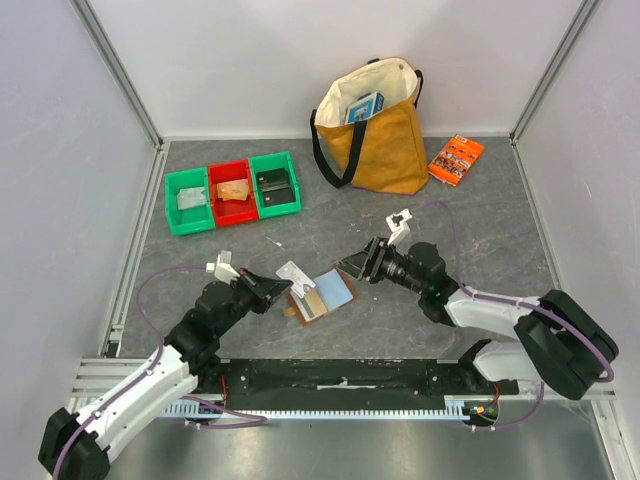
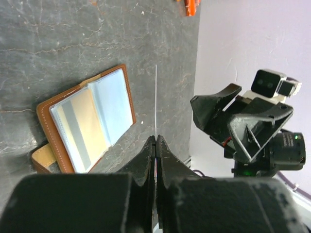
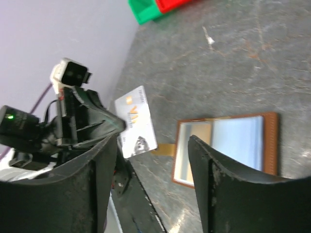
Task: Take the credit cards out of the card holder
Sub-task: Place the credit card in the storage box.
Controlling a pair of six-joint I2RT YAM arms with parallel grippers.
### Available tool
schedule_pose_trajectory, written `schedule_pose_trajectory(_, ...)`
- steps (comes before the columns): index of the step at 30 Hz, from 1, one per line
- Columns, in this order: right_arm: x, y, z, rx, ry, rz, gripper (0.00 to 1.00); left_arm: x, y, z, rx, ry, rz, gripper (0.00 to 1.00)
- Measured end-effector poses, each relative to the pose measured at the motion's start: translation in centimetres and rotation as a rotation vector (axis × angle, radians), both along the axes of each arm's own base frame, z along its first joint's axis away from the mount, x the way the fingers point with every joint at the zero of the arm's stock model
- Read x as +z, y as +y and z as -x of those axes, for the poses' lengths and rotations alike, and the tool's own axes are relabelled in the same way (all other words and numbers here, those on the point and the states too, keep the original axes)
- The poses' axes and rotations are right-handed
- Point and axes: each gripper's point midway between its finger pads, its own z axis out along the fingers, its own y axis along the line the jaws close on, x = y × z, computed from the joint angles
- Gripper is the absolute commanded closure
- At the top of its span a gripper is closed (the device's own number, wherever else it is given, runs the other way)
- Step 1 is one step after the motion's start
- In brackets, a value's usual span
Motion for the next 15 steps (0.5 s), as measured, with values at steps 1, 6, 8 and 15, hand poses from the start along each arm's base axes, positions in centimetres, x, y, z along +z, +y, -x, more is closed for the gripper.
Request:
schedule_pose_trajectory(1,0.7,0.1,0.3,-0.007,-0.006,-0.028,0.29,0.2,0.0,-0.1,0.003,-0.006,0.004,0.98)
schedule_pose_trajectory(6,2.4,1.2,1.5,-0.013,0.004,-0.117,0.29,1.8,-0.4,-0.7,0.010,-0.043,0.048,0.98)
schedule_pose_trajectory(8,3.1,1.8,1.9,-0.010,0.008,-0.152,0.29,2.6,-0.7,-1.0,0.011,-0.062,0.071,0.98)
schedule_pose_trajectory(15,3.0,4.1,3.3,0.018,0.064,-0.223,0.35,5.6,-1.4,-2.0,0.012,-0.136,0.139,0.98)
